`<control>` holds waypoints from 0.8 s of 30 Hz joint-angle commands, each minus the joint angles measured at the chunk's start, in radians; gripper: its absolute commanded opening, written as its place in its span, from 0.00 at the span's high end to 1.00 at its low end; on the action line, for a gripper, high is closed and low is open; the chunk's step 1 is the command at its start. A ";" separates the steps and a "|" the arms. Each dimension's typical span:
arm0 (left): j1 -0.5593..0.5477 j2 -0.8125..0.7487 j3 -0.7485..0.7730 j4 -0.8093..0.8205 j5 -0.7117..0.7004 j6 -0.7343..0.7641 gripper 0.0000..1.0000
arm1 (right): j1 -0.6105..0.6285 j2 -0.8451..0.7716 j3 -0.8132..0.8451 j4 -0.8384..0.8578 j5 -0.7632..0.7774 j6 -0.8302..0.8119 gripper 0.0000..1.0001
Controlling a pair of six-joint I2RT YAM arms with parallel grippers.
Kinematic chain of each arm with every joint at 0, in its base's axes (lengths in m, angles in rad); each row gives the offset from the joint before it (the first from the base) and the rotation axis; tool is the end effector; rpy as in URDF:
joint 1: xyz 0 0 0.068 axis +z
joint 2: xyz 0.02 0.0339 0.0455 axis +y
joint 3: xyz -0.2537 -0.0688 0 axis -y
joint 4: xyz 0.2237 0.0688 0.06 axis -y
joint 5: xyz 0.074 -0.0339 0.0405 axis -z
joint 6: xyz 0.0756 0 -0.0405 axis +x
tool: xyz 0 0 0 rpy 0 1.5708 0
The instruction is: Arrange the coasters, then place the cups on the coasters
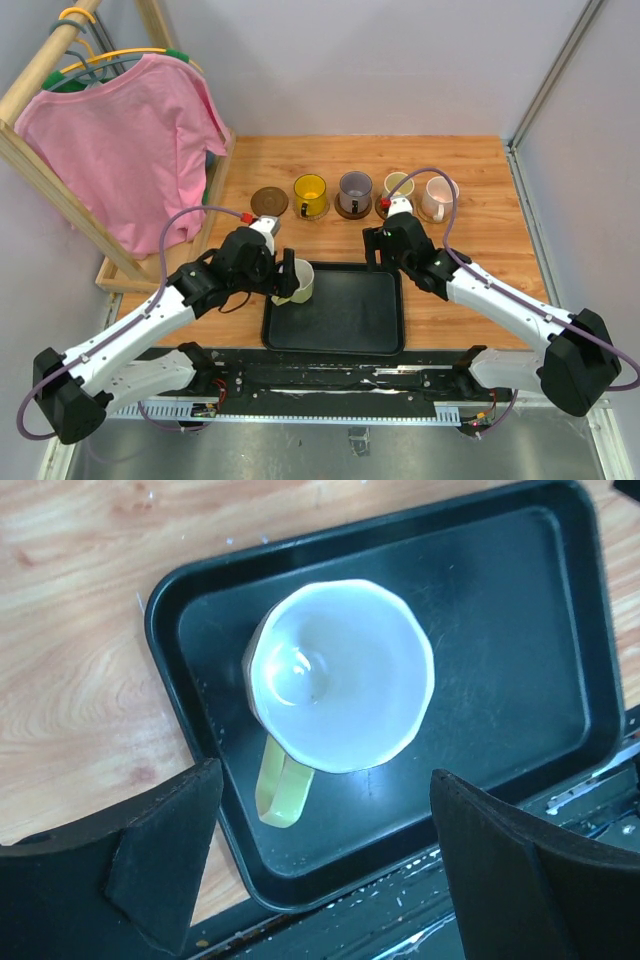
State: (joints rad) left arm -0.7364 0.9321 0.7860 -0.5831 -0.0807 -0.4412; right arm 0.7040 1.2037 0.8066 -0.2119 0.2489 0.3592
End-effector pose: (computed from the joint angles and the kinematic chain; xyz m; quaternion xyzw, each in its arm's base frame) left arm 0.1598 -0.1366 0.2445 0.1178 0.9045 -0.1961 0.3599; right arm 0.2249 0.1665 0.2349 -0.0943 0.8765 0.1378 0.4514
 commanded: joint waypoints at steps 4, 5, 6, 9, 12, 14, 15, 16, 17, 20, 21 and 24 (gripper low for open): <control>-0.008 0.050 -0.040 -0.002 -0.013 -0.050 0.12 | -0.008 -0.004 0.002 0.013 -0.006 0.002 0.21; -0.008 0.053 -0.047 0.007 -0.011 -0.053 0.12 | -0.008 -0.003 0.002 0.012 -0.004 -0.001 0.21; -0.008 0.057 -0.055 0.012 -0.006 -0.055 0.12 | -0.008 -0.003 0.001 0.011 -0.004 -0.001 0.21; -0.008 0.064 -0.070 0.035 0.025 -0.060 0.14 | -0.008 0.004 0.002 0.012 -0.005 0.000 0.21; -0.008 0.066 -0.086 0.052 0.056 -0.062 0.16 | -0.008 0.019 0.002 0.012 -0.012 0.001 0.21; -0.009 0.071 -0.094 0.060 0.067 -0.061 0.18 | -0.009 0.023 0.003 0.014 -0.014 0.002 0.21; -0.009 0.074 -0.102 0.069 0.075 -0.058 0.18 | -0.008 0.025 0.002 0.016 -0.015 0.003 0.21; -0.009 0.078 -0.110 0.083 0.084 -0.056 0.19 | -0.008 0.027 0.002 0.018 -0.014 0.003 0.21; -0.009 0.083 -0.116 0.098 0.093 -0.054 0.20 | -0.008 0.030 0.001 0.020 -0.014 0.003 0.21; -0.009 0.104 -0.132 0.146 0.112 -0.051 0.24 | -0.008 0.034 0.002 0.020 -0.013 0.004 0.21; -0.009 0.112 -0.138 0.158 0.115 -0.050 0.25 | -0.008 0.035 0.001 0.020 -0.013 0.002 0.21; -0.012 0.129 -0.150 0.184 0.113 -0.047 0.26 | -0.009 0.033 -0.003 0.017 -0.009 0.002 0.21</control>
State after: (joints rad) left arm -0.7368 1.0431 0.6556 -0.4721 0.0059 -0.4980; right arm 0.7040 1.2343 0.8066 -0.2066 0.2348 0.3595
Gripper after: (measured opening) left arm 0.746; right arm 0.788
